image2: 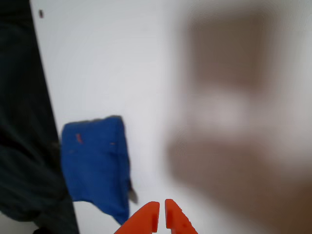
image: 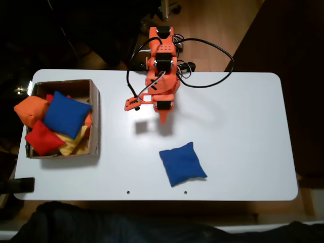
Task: Grasp a bag and put it in the box.
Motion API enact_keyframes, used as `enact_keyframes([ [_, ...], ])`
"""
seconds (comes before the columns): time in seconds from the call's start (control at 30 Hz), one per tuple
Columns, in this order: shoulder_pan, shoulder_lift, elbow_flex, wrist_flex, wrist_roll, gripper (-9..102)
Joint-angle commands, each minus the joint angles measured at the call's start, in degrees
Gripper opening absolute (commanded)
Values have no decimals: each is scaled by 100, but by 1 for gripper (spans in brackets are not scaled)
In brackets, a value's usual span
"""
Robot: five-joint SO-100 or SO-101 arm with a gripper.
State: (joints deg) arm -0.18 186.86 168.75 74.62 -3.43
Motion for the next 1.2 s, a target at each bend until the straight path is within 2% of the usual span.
enact_keyframes([
  [0.0, -79, -237, -281, -237, 44, 0],
  [0.47, -606, -1907, -1433, -756, 536, 0],
  [1.17, -1011, -4245, -3270, -809, 1178, 0],
])
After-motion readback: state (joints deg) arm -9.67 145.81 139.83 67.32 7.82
